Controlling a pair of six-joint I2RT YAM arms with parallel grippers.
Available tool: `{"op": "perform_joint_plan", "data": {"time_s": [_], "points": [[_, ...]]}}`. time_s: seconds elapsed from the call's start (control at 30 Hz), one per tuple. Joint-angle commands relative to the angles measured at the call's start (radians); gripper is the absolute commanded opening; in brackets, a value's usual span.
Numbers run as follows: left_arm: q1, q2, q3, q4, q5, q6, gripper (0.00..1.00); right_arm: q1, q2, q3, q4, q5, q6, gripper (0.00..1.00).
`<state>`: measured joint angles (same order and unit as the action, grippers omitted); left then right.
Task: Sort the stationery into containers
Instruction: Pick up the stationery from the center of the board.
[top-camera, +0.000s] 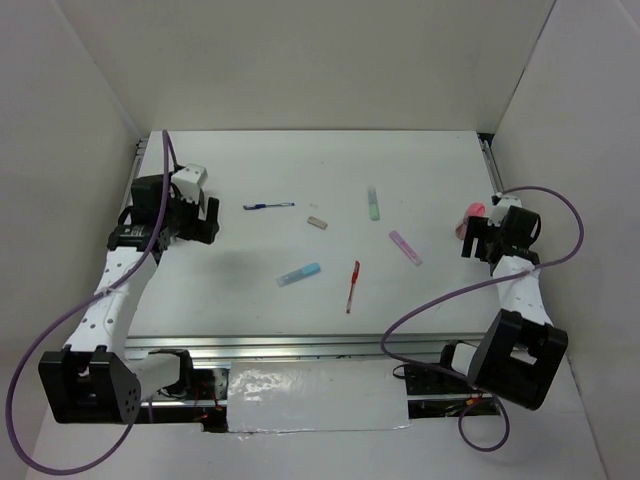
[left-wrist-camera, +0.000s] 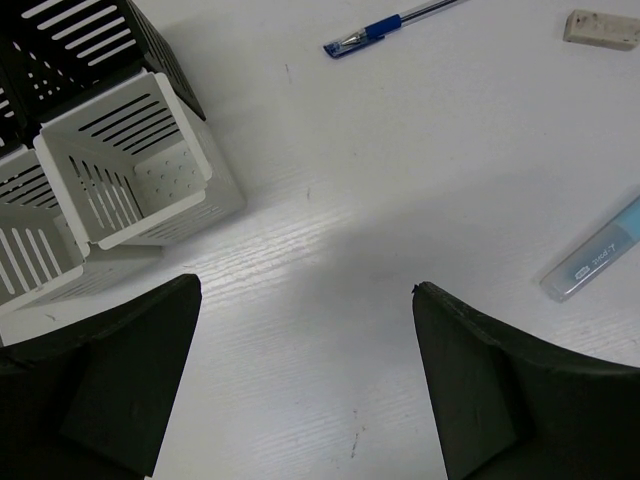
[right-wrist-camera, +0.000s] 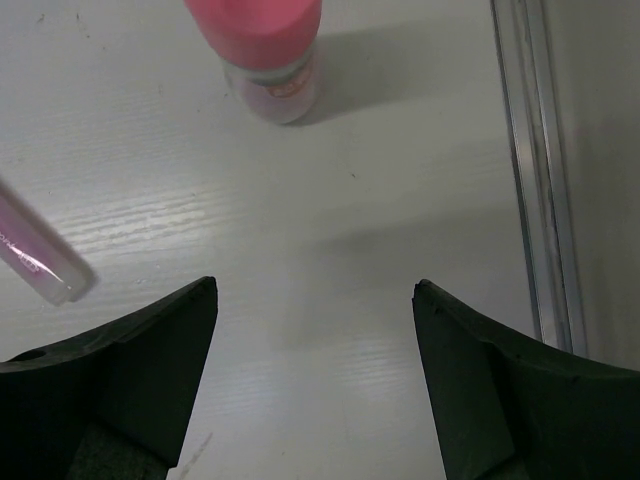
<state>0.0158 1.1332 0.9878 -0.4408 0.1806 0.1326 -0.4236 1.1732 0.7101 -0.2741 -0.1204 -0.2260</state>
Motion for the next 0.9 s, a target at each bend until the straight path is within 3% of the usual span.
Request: {"op": "perform_joint_plan", "data": {"time_s": [0.0, 0.27, 0.87], "points": [[-0.005, 0.014, 0.061, 0.04, 0.016, 0.015, 0.99, -0.021, 0.048, 0.057, 0.119, -0.057, -0.024, 0.86], [-0.008, 0.066, 0.097, 0.037, -0.006, 0.01, 0.99, -0.046, 0.152, 0.066, 0.266, -0.182, -0.052, 0.9], [-0.007, 0.158, 0.127, 0.043, -0.024, 0.018, 0.99, -0.004, 0.414, 0.304, 0.297, -0.239, 0.013, 0.88]]}}
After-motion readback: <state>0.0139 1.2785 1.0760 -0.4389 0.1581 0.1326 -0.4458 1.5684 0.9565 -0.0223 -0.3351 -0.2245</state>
